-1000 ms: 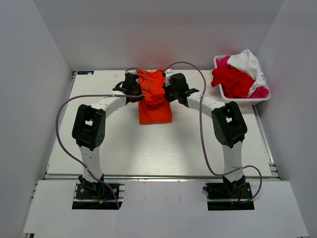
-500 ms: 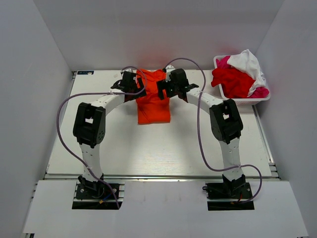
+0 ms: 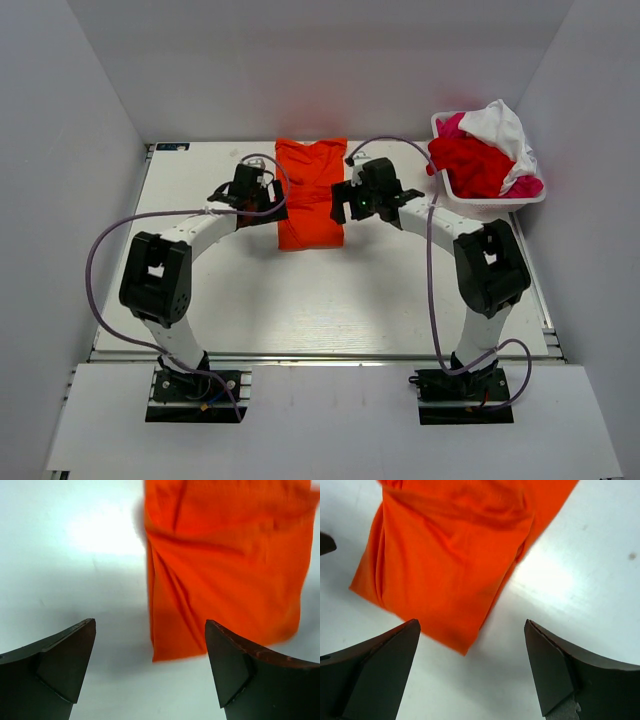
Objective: Fold and stack the t-shirts
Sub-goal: Fold the folded rectangular tshirt in 1/3 of the way, then grab one side of the 2/3 rectangular tshirt with both arms
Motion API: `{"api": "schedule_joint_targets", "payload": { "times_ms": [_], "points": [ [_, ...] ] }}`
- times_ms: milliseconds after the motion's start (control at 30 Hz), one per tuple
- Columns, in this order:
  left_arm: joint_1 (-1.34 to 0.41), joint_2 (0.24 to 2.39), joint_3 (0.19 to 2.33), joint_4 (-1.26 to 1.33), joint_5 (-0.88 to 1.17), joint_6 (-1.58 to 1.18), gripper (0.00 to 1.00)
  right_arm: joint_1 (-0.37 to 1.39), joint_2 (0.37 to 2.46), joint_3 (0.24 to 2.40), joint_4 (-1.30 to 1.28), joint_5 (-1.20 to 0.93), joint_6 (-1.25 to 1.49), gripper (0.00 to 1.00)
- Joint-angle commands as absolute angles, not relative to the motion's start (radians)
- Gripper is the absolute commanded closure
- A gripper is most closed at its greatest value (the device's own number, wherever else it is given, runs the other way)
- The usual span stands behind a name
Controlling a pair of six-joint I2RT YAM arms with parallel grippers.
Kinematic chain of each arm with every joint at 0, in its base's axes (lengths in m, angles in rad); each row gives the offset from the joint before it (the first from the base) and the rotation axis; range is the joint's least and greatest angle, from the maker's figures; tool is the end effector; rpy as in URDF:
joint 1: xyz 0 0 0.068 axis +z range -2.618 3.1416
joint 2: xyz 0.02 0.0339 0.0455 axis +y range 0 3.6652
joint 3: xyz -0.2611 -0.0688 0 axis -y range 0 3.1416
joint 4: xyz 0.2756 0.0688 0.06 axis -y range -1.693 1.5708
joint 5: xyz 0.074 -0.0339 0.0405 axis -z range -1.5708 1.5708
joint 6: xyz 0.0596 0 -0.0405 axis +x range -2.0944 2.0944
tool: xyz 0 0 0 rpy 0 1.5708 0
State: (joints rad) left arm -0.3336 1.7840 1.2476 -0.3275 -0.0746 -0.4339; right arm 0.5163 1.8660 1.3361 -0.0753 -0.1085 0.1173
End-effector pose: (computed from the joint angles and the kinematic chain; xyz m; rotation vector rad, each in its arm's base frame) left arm 0.4072 -0.1364 0.1780 -0.1563 2.4428 -0.2534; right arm 0.4087 0.2395 0.2000 -0.4999 2.1548 0.4752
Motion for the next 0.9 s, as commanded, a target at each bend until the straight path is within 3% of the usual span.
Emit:
{"api": "schedule_joint_targets", "payload": {
  "times_ms": [0,300,400,567,867],
  "points": [
    [-0.345,1.683,1.14,-0.261,0.072,-0.364,0.0,0.512,1.809,1.235,-0.038,-0.166,0.179,0.1],
    [-0.354,1.703,1.036,-0.195,0.172,-0.302,0.0,0.509,1.825,1.154,-0.014,-0.239,0.247,0.1],
    [-0.354,1.726,1.035,-0.195,0.181,-0.293,0.06,0.509,1.856,1.163,0.02,-0.242,0.261,0.1],
    [-0.354,1.776,1.02,-0.186,0.236,-0.293,0.26,0.508,1.907,1.189,0.018,-0.259,0.275,0.14],
    [-0.354,1.778,0.982,-0.155,0.238,-0.293,0.53,0.506,1.954,1.197,0.04,-0.276,0.293,0.37]
  ]
}}
